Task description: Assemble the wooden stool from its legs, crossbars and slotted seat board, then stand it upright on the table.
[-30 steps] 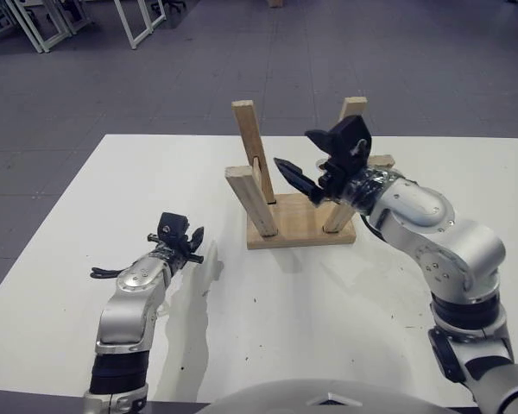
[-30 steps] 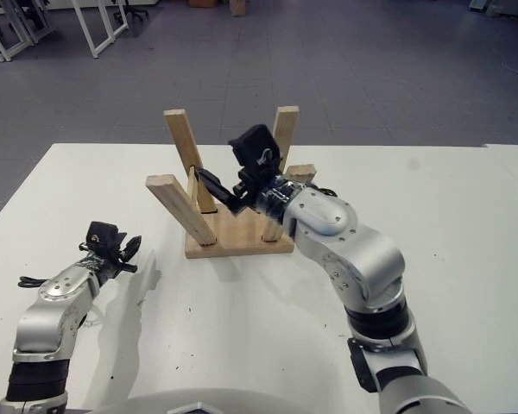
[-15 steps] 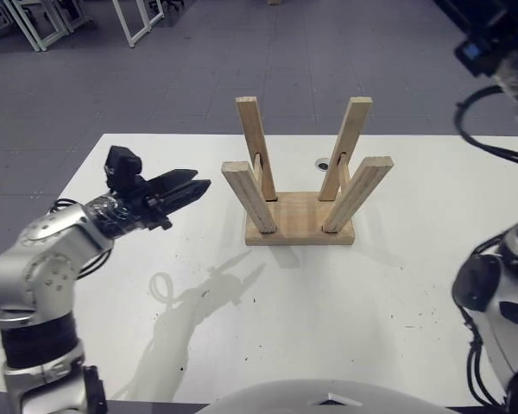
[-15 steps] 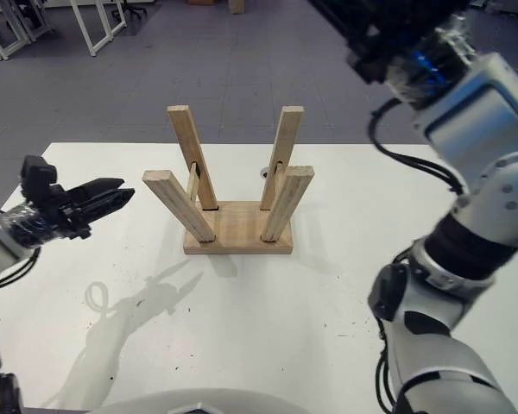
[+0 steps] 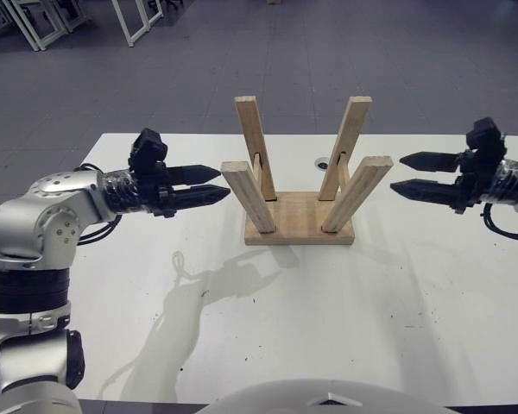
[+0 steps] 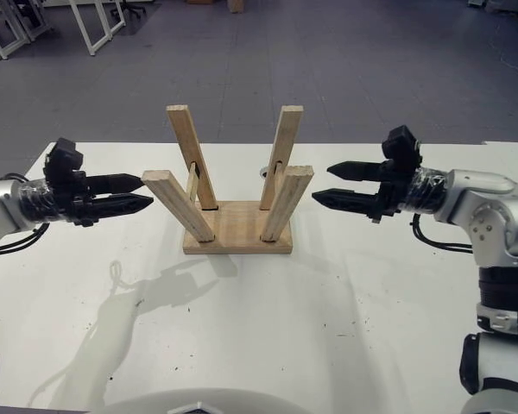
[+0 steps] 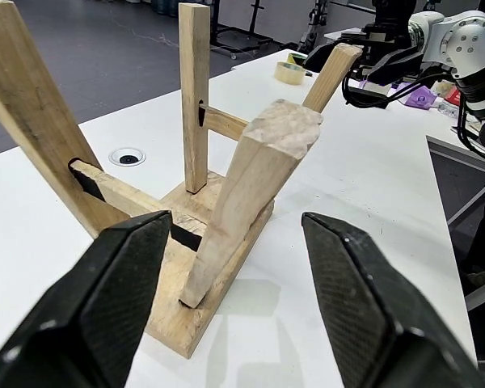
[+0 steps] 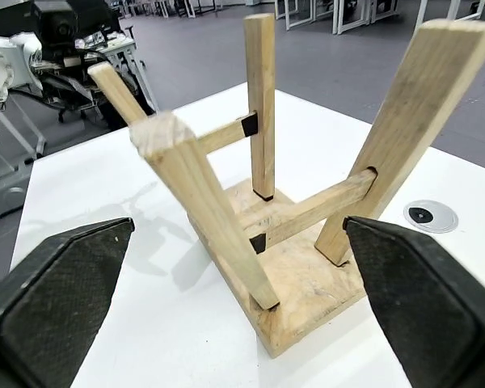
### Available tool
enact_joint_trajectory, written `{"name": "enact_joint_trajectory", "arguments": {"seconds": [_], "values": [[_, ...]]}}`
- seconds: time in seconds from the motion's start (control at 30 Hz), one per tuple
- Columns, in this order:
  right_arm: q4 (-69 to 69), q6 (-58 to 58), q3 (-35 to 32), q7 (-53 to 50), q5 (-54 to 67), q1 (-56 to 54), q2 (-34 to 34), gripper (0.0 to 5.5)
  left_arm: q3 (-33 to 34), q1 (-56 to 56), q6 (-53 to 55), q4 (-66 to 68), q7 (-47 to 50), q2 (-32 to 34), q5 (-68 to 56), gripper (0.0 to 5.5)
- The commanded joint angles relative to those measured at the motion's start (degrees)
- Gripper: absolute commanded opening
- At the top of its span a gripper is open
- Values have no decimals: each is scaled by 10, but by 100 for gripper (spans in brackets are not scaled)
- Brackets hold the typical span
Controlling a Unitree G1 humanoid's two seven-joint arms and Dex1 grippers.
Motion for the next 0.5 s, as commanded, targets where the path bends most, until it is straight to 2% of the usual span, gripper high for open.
{"name": "enact_joint_trajectory", "arguments": {"seconds": [0.03, 0.27, 0.43, 0.5], "values": [[-9, -23, 38, -2, -24, -12, 47, 479, -25, -16, -12, 2, 10, -25, 17, 299], [-12, -43, 96, -10, -64, -28, 120, 479, -60, -42, -31, 19, 18, -69, 40, 299], [-69, 19, 97, 13, -32, -6, 108, 377, -50, -21, -3, 7, -25, -58, 4, 208], [-101, 105, 75, 14, 30, -7, 102, 342, -49, 4, 34, -23, -57, -24, -22, 191]]}}
